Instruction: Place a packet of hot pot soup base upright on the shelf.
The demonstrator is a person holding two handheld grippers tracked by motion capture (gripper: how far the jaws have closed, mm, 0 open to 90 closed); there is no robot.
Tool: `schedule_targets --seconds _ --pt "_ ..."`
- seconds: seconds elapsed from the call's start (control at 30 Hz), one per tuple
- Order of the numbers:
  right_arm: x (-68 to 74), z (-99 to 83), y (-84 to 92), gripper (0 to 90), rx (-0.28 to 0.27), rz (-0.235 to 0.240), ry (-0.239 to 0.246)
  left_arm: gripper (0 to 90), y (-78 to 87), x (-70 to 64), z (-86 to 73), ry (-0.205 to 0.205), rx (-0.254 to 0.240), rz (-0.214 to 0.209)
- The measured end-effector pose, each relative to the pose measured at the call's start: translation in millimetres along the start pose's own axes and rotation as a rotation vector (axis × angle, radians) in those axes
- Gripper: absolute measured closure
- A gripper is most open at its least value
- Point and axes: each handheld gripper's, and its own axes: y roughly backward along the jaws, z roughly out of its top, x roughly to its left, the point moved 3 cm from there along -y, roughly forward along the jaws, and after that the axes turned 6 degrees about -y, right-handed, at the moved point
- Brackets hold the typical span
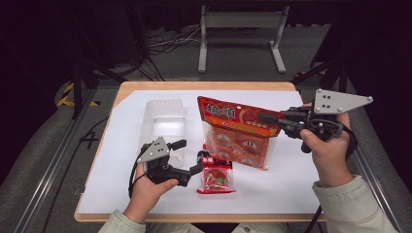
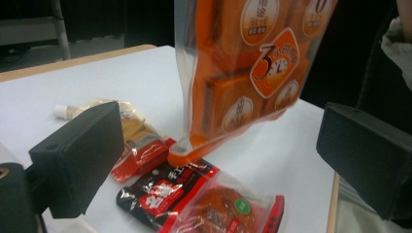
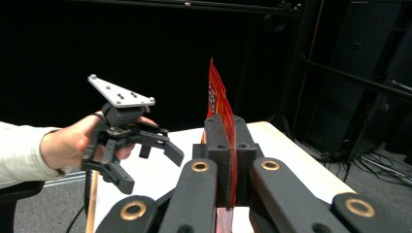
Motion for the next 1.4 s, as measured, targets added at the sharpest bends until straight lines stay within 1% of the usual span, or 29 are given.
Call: schedule_targets --seconds 0.07,0.17,0.2,0.23,0.3,0.33,0.4,0.5,0.53,0.67,0.7,0.77,0.8,0.83,0.93,1.0,1.03,1.07,1.1,1.13,1.2,1.27,1.33,1.4 --pt "1.8 0.7 -1.5 90.0 -0.004 0.009 0.007 3.8 -4.5 0.7 2.2 -0.013 -0.012 -0.004" --pt "3.8 1.5 -3.1 90.0 -0.007 0.019 0.014 2.8 -10.4 1.1 5.8 -0.018 -0.045 -0.033" --pt "4.4 1.6 -3.5 90.0 -0.008 0.022 0.015 2.8 -12.3 2.0 7.3 -0.020 -0.047 -0.032" --pt "4.4 1.6 -3.5 90.0 -0.008 0.022 0.015 2.7 -12.3 2.0 7.3 -0.020 -0.047 -0.032" --pt "5.7 2.0 -5.0 90.0 -0.010 0.031 0.017 2.7 -16.5 3.1 9.7 -0.008 -0.044 -0.057" --pt "6.3 2.3 -5.6 90.0 -0.012 0.034 0.020 2.7 -20.9 4.3 11.2 -0.011 -0.039 -0.069" --pt "7.7 2.9 -6.6 90.0 -0.015 0.041 0.022 3.2 -25.2 4.5 11.6 -0.002 -0.036 -0.080" --pt "9.6 3.3 -8.0 90.0 -0.021 0.050 0.025 3.4 -31.2 5.7 12.0 -0.013 -0.033 -0.095" --pt "10.3 3.3 -8.8 90.0 -0.023 0.055 0.026 3.8 -33.1 6.1 12.4 -0.010 -0.037 -0.099" --pt "12.1 2.9 -11.7 90.0 -0.027 0.070 0.028 4.8 -37.8 5.9 14.9 -0.019 -0.048 -0.112" --pt "12.5 2.7 -12.2 90.0 -0.027 0.073 0.030 4.8 -38.9 5.7 15.6 -0.028 -0.054 -0.116" --pt "13.8 2.5 -13.7 90.0 -0.030 0.084 0.033 5.5 -42.0 3.8 16.4 -0.045 -0.080 -0.146" --pt "14.2 2.3 -14.2 90.0 -0.031 0.086 0.033 5.5 -44.3 1.9 16.0 -0.058 -0.093 -0.171" --pt "14.5 2.1 -15.4 90.0 -0.032 0.088 0.036 5.4 -46.7 0.9 15.4 -0.073 -0.098 -0.182" --pt "16.0 1.7 -18.0 90.0 -0.037 0.098 0.034 6.8 -51.0 0.1 13.1 -0.118 -0.087 -0.198" --pt "16.5 1.0 -19.6 90.0 -0.044 0.104 0.036 9.0 -52.2 0.4 12.0 -0.113 -0.084 -0.204" --pt "16.9 0.6 -20.1 90.0 -0.046 0.108 0.031 10.3 -52.4 0.7 11.6 -0.111 -0.091 -0.213" --pt "16.9 0.6 -20.1 90.0 -0.046 0.108 0.031 12.3 -52.4 0.7 11.6 -0.111 -0.091 -0.213" --pt "16.8 0.2 -20.7 90.0 -0.048 0.110 0.030 12.3 -52.0 1.0 11.5 -0.118 -0.097 -0.222" --pt "17.0 -0.7 -21.9 90.0 -0.049 0.113 0.027 16.7 -50.9 0.6 12.3 -0.146 -0.120 -0.243" --pt "17.1 -1.0 -22.3 90.0 -0.050 0.112 0.028 21.2 -49.8 0.3 13.0 -0.144 -0.145 -0.265" --pt "17.2 -1.2 -22.1 90.0 -0.051 0.114 0.028 24.7 -49.2 0.2 13.4 -0.128 -0.165 -0.293" --pt "17.6 -1.7 -22.3 90.0 -0.057 0.118 0.025 28.8 -49.9 1.0 13.1 -0.125 -0.167 -0.295" --pt "17.9 -2.1 -22.9 90.0 -0.059 0.121 0.023 32.8 -50.6 1.6 12.4 -0.109 -0.173 -0.313"
